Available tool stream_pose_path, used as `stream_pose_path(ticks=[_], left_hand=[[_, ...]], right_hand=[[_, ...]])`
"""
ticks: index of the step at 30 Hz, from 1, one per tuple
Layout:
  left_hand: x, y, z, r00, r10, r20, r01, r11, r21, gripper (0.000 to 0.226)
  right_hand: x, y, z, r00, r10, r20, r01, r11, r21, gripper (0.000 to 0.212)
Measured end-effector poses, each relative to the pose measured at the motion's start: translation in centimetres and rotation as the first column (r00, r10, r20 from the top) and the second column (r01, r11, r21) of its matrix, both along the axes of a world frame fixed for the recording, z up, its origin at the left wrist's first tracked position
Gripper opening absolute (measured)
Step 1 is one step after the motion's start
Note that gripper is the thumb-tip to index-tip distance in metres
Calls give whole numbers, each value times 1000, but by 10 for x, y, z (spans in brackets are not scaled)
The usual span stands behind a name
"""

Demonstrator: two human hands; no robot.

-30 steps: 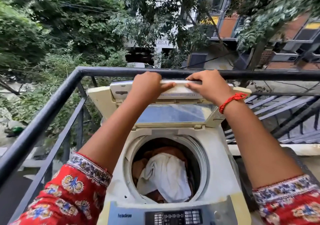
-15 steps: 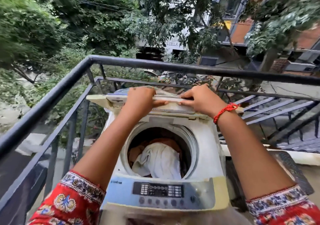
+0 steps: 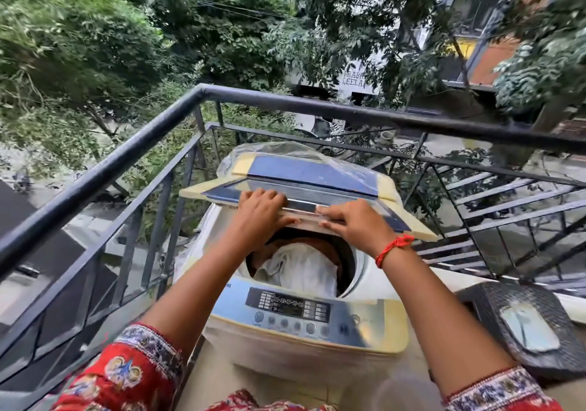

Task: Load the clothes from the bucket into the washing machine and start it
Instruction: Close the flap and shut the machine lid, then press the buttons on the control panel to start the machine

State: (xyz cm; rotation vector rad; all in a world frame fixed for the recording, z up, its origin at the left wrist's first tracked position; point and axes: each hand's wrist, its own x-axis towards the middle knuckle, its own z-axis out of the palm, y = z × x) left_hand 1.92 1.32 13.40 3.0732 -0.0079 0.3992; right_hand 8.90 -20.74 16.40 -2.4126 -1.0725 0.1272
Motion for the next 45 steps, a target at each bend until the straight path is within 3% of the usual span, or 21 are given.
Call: stream_pose_path(ticks=[3,7,13,18,25,31,35,40,45], left_hand=[[-17,0,-26,997,-26,68,26,1000,-6,31],[-39,1,-64,993,-66,96,70,997,-43,34],[-69,-4,-123,992,-70,-107,57,990,-126,41],[-69,0,-128,978,-136,-157,126,989,-74,35],[-58,8,-128,930,-209,-304,157,970,-185,44],[-46,8,-122,860,-166,-482,39,964,-264,36],[-32,6,-119,785,-96,-611,-87,961,-263,32],[-15,3,-118,738,-36,-674,-192,946,-261,38],[-2,-1,-119,684,29,-729,-289,928,-234,30]], right_hand=[[-16,-3,-17,999,34,0,-34,999,-14,32],[-35,-4,-43,997,73,-17,-74,994,-75,38],[-63,3,-93,994,12,-107,-40,964,-263,46],[-67,6,-114,986,-73,-147,17,937,-348,49],[-63,14,-112,940,-198,-277,85,924,-373,39],[-59,19,-115,873,-324,-365,182,910,-372,24],[-46,27,-118,852,-342,-396,155,888,-432,23],[-25,37,-119,840,-361,-404,123,853,-507,25],[-15,49,-123,824,-391,-409,116,824,-554,27]])
